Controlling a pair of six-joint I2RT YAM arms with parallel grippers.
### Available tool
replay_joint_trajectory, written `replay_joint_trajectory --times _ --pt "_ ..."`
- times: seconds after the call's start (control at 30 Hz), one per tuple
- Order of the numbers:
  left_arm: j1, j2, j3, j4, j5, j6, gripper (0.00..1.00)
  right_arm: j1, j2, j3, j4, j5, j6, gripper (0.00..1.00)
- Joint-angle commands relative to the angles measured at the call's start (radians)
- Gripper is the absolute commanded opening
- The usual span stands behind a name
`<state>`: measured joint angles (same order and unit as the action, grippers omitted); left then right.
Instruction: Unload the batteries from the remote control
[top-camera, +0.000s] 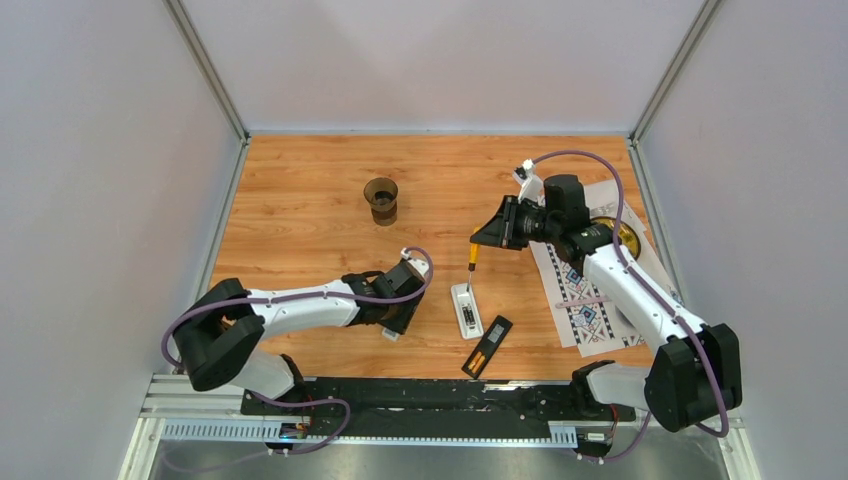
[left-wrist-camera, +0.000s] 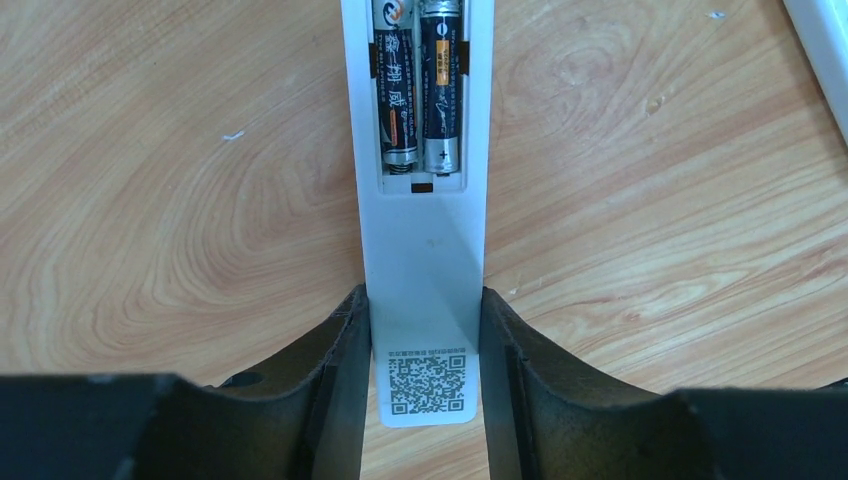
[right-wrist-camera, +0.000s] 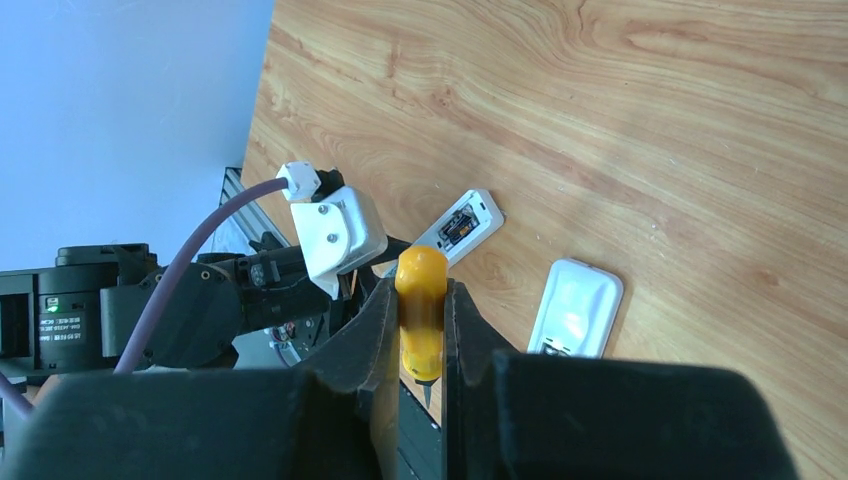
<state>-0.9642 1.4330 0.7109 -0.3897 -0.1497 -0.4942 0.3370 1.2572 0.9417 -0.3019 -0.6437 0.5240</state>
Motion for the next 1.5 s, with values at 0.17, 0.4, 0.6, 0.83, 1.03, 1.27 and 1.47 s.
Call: replay_joint_trajectory --times 0.17,0.4,0.6,0.83,1.03,1.27,1.47 --pt "-0.103 0.151 0.181 -0.011 0.087 0.082 0.21 -0.003 -0.012 0.0 0.0 0.019 -0.028 0.0" --pt "-0.157 0.259 0.318 0.003 0.144 0.109 0.21 -0.056 -0.062 -0.029 -0.023 0.09 -0.016 0.0" --pt "-0.205 0.3 0.41 0.023 0.19 0.12 0.21 -0.19 -0.097 -0.087 -0.017 0.063 0.008 0.0" --pt "-0.209 0.291 0.368 0.008 0.153 0.118 0.25 -0.204 -0.099 -0.1 -0.006 0.042 0.005 0.0" --pt "-0.208 0.216 0.276 0.0 0.072 0.111 0.29 -0.204 -0.097 -0.103 0.007 0.044 0.004 0.0" --pt "-0.208 0.165 0.21 -0.015 0.016 0.129 0.43 -0.191 -0.076 -0.112 0.043 0.026 0.013 0.0" --pt "-0.208 0.141 0.187 -0.043 -0.019 0.125 0.79 -0.148 -0.053 -0.124 0.086 0.035 0.034 0.0"
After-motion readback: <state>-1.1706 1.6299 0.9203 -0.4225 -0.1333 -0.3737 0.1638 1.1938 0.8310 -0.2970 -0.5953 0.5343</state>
